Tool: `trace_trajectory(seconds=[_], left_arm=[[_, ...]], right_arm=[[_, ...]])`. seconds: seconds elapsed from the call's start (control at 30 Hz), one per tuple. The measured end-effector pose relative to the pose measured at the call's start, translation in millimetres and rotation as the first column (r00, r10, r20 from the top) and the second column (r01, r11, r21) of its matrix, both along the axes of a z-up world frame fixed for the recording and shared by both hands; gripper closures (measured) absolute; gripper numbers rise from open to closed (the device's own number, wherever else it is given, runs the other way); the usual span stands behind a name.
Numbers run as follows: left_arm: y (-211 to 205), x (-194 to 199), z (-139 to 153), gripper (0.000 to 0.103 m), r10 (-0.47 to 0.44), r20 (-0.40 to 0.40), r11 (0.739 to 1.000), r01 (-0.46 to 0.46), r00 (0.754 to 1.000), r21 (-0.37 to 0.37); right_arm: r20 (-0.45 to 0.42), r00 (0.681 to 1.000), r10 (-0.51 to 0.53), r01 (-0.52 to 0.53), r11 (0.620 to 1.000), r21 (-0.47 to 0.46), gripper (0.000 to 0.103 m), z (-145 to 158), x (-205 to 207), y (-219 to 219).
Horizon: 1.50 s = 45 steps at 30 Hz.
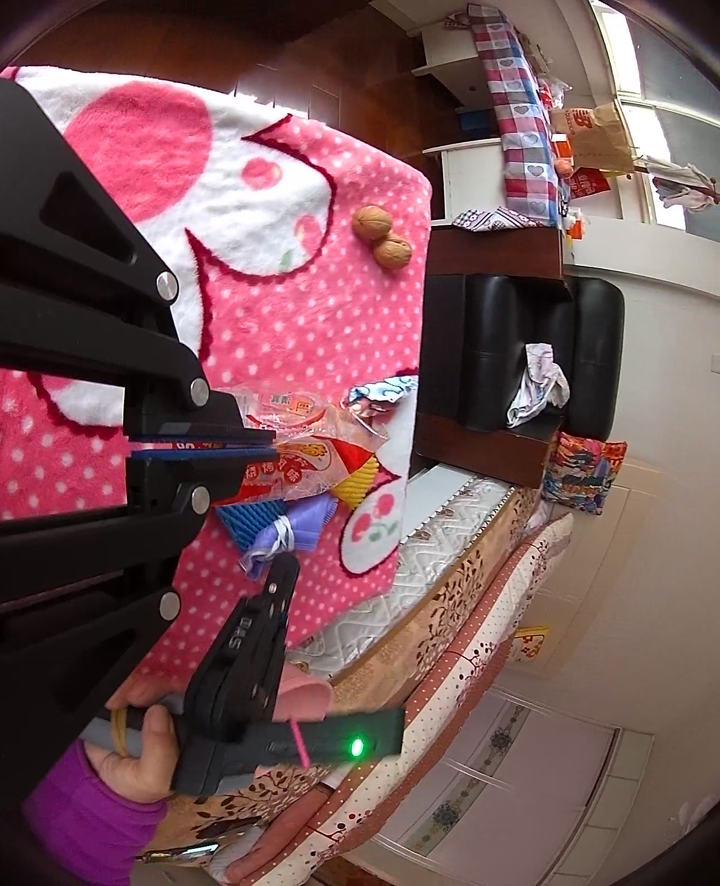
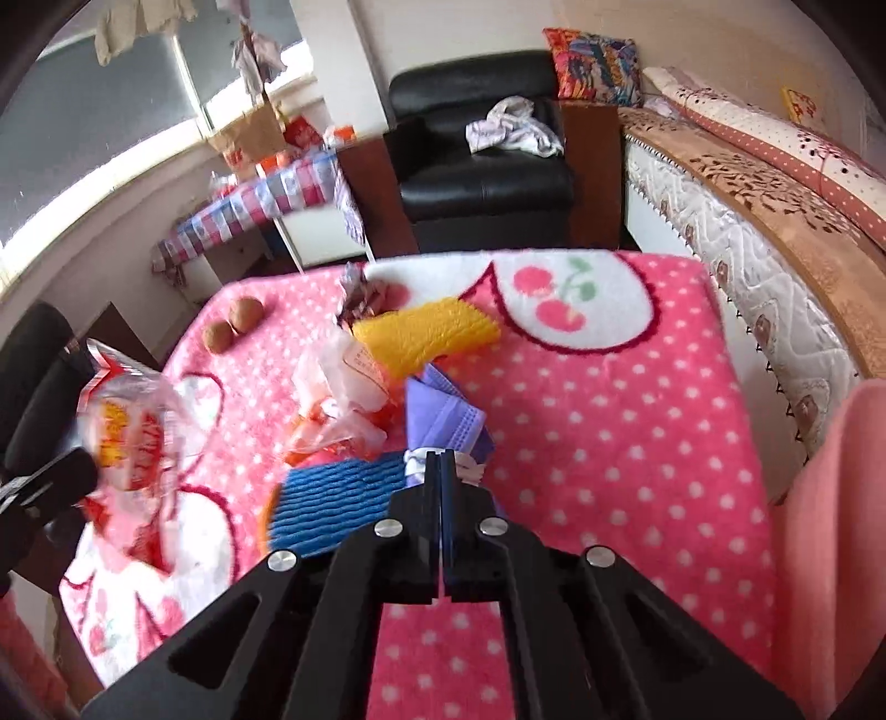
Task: Collect trash
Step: 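Grasp the purple cloth bundle with the right tool while the left tool holds the wrapper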
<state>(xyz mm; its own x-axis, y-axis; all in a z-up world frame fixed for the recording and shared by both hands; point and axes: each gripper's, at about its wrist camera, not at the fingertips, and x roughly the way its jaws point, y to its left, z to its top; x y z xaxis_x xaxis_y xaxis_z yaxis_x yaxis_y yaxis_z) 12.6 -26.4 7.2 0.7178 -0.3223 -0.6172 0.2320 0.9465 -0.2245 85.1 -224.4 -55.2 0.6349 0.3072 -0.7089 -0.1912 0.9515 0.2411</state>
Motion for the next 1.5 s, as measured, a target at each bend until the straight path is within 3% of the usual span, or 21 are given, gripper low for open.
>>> trace_trajectory(seconds=[0.4, 0.67, 0.7, 0.77, 0.83, 1.0, 1.03, 1.07, 1.1, 1.2, 1.23, 1.5], left_arm=[[-13.0, -13.5, 18.4, 0.103, -0.019, 0.067, 1.0, 0.018, 0.998, 0.025], [-7.4, -14.5, 13.1, 0.103, -0.017, 0.063, 1.0, 0.016, 0.998, 0.017], [-6.5, -13.0, 11.4, 0.103, -0.015, 0.057, 1.0, 0.014, 0.998, 0.014], [-5.3, -11.1, 8.5, 0.103, -0.013, 0.05, 1.0, 0.013, 0.999, 0.011], [-4.0, -9.0, 6.1, 0.103, -0.013, 0.044, 1.0, 0.013, 0.999, 0.01], [-0.5, -3.7, -0.1, 0.103, -0.009, 0.029, 1.0, 0.009, 1.0, 0.002], [0.2, -2.9, -1.2, 0.103, -0.008, 0.025, 1.0, 0.008, 1.0, 0.0], [0.6, -1.9, -2.4, 0.103, -0.007, 0.021, 1.0, 0.007, 1.0, 0.0], [0.6, -1.0, -3.1, 0.103, -0.005, 0.019, 1.0, 0.005, 1.0, 0.0], [1.0, 0.1, -3.4, 0.103, -0.005, 0.017, 1.0, 0.005, 1.0, -0.002], [1.1, 0.6, -3.0, 0.103, -0.005, 0.018, 1.0, 0.005, 1.0, -0.002], [-14.5, -2.9, 7.4, 0.103, -0.032, 0.05, 0.999, 0.032, 0.998, -0.008]], right_arm=[[0.116, 0.993, -0.025, 0.018, 0.998, 0.062, 0.103, 39.9, -51.4, -29.6], [0.057, 0.998, -0.031, 0.027, 0.998, 0.06, 0.102, 26.7, -45.9, -32.2], [0.041, 0.999, -0.028, 0.025, 0.998, 0.065, 0.097, 23.5, -42.0, -29.9], [0.029, 0.999, -0.026, 0.024, 0.998, 0.066, 0.056, 19.8, -34.1, -23.2], [0.034, 0.999, -0.025, 0.023, 0.998, 0.051, 0.049, 17.9, -26.8, -15.3], [0.009, 1.0, 0.019, -0.019, 0.999, -0.04, 0.051, 1.9, -3.3, 10.3], [0.002, 1.0, 0.025, -0.025, 0.998, -0.053, 0.06, -2.4, -0.7, 13.6], [-0.008, 0.999, 0.031, -0.031, 0.997, -0.071, 0.078, -7.3, 1.9, 17.1], [-0.025, 0.999, 0.029, -0.031, 0.994, -0.105, 0.083, -14.3, 4.6, 19.9], [-0.002, 1.0, 0.026, -0.026, 0.996, -0.084, 0.089, -13.8, 0.1, 16.1], [0.007, 1.0, 0.027, -0.026, 0.997, -0.073, 0.1, -10.9, -3.0, 13.7], [0.056, 0.998, 0.026, -0.026, 1.0, 0.007, 0.103, 18.7, -28.8, -8.5]])
